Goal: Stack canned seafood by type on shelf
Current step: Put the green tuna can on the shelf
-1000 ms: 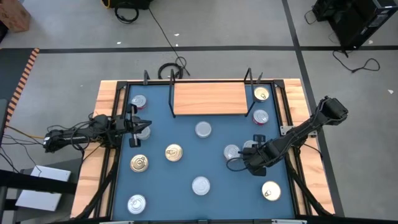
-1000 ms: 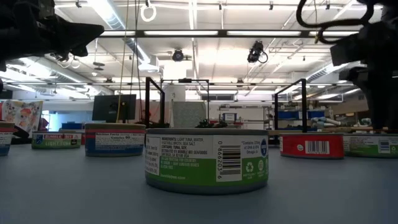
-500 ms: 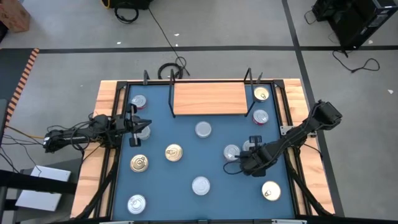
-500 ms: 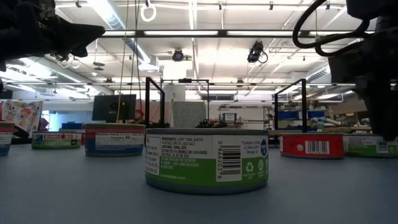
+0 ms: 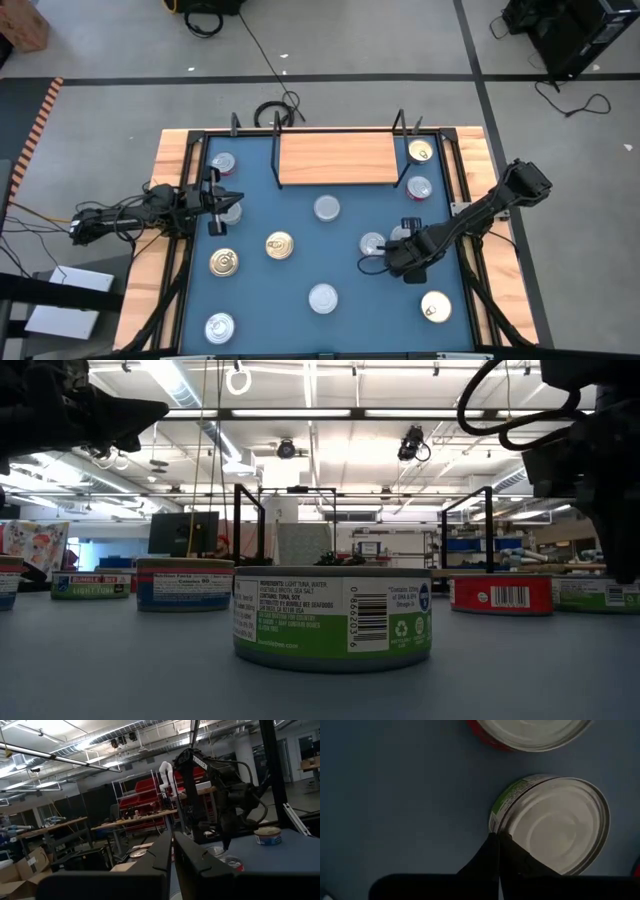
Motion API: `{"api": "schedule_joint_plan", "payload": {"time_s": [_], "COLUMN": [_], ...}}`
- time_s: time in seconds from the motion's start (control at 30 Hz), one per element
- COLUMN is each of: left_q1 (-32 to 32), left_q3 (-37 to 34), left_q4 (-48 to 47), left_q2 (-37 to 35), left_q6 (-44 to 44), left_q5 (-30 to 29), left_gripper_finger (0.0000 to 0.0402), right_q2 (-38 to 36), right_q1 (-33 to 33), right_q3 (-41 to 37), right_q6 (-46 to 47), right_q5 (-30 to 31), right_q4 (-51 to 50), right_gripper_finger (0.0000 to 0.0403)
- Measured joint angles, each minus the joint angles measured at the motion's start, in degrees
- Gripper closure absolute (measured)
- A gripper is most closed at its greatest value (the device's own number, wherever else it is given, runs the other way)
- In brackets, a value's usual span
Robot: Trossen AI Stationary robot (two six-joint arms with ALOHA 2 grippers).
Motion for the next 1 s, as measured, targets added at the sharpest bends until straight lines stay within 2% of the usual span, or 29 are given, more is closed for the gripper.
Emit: {"api": "schedule_joint_plan", "payload": {"time_s": [0.6, 1.0], "left_q1": [0.0, 0.0], "left_q3": [0.0, 0.0], "left_q4": [0.0, 0.7], "left_q2": [0.0, 0.0], "left_q6": [0.0, -1.0], "left_q5": [-0.1, -0.1], "left_gripper_finger": [0.0378, 0.0378], "right_q2": [-8.6, -12.2], "right_q1": [-4.1, -10.3], "right_q3": [0.0, 0.0], "right_q6": [10.7, 24.6], "right_q5": [0.6, 0.9], "right_q4": [0.1, 3.5], "right_gripper_finger": [0.0399, 0.0396]}}
